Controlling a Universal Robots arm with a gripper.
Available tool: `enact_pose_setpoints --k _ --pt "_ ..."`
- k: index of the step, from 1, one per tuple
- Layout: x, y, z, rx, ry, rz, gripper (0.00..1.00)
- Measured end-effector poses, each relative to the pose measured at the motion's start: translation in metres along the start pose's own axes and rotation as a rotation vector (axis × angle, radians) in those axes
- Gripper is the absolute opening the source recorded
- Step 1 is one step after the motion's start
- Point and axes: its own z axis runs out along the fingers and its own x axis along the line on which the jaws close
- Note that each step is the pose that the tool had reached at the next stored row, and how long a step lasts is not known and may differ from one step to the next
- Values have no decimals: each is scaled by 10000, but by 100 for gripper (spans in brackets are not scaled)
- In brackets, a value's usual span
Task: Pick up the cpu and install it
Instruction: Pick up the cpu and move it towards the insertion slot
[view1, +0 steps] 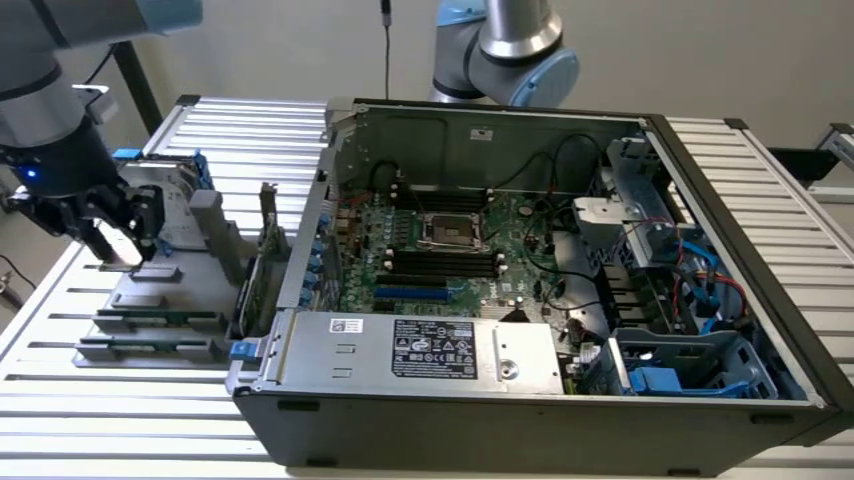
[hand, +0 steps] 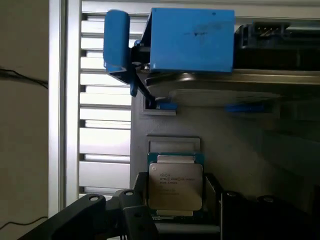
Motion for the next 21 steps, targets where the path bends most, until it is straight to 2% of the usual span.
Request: enact_pose_setpoints --k 13,21 --pt "-105 44 -592 -1 0 -1 55" --pt "-273 94 -960 -1 1 0 55"
